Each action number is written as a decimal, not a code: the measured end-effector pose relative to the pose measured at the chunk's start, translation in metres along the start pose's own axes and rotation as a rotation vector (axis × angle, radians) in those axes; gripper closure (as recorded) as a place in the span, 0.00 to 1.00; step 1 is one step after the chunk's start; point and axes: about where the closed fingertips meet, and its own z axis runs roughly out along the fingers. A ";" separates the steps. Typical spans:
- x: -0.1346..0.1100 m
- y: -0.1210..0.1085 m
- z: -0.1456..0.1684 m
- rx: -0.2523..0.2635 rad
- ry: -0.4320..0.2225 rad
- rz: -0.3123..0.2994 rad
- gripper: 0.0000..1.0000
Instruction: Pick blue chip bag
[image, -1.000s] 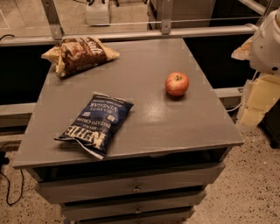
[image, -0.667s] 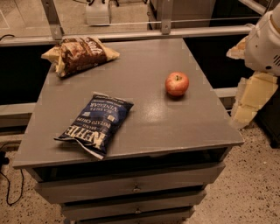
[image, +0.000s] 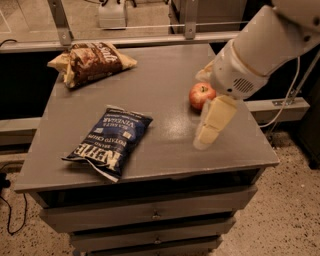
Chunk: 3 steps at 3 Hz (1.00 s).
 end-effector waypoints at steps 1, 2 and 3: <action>-0.035 0.018 0.052 -0.091 -0.103 0.005 0.00; -0.076 0.039 0.108 -0.177 -0.208 0.014 0.00; -0.099 0.042 0.135 -0.203 -0.262 0.028 0.00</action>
Offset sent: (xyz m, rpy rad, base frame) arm -0.0100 0.1635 -0.0927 0.3081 0.1751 0.1344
